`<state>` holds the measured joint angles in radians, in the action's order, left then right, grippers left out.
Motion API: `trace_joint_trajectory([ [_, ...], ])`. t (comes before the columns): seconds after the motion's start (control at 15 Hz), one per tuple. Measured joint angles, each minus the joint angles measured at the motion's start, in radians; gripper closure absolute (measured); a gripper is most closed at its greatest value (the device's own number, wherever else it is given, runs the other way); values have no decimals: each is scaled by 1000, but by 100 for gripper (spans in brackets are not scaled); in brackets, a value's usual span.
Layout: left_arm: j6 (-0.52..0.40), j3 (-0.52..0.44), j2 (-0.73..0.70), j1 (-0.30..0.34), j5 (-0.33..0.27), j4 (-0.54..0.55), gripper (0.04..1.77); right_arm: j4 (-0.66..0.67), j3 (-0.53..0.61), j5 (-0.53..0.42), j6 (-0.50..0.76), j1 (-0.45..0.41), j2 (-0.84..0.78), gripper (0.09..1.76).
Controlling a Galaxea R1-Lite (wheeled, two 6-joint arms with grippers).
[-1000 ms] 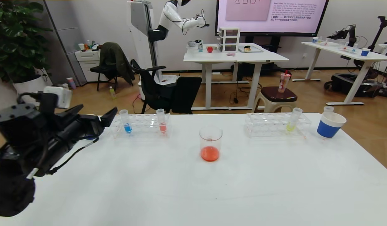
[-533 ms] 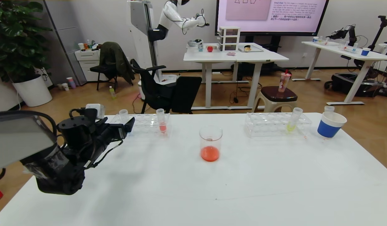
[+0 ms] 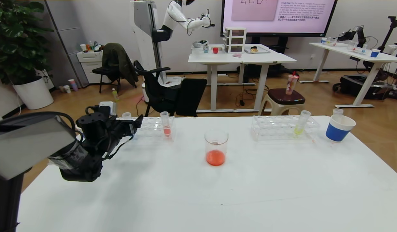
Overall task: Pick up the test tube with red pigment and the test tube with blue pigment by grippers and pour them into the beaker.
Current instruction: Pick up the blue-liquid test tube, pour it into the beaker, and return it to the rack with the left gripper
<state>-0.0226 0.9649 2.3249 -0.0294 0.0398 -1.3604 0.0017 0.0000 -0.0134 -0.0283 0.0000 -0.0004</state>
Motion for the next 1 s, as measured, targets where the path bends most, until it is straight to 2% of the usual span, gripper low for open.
trace_joint_trajectory([
  [0.2, 1, 87, 32, 3, 21, 45, 6, 0, 0, 0, 0, 0, 0, 11],
  [0.53, 2, 121, 57, -7, 23, 55, 10, 0, 0, 0, 0, 0, 0, 11],
  [0.6, 1, 122, 59, -7, 23, 55, 26, 0, 0, 0, 0, 0, 0, 11],
  [0.67, 1, 122, 59, -8, 23, 56, 60, 0, 0, 0, 0, 0, 0, 11],
  [0.73, 2, 121, 58, -9, 23, 56, 106, 0, 0, 0, 0, 0, 0, 11],
  [0.8, 3, 120, 58, -9, 24, 56, 137, 0, 0, 0, 0, 0, 0, 11],
  [0.87, 5, 118, 58, -10, 24, 55, 144, 0, 0, 0, 0, 0, 0, 11],
  [0.93, 6, 116, 57, -10, 23, 54, 122, 0, 0, 0, 0, 0, 0, 11],
  [1.0, 6, 114, 56, -11, 24, 55, 127, 0, 0, 0, 0, 0, 0, 11],
])
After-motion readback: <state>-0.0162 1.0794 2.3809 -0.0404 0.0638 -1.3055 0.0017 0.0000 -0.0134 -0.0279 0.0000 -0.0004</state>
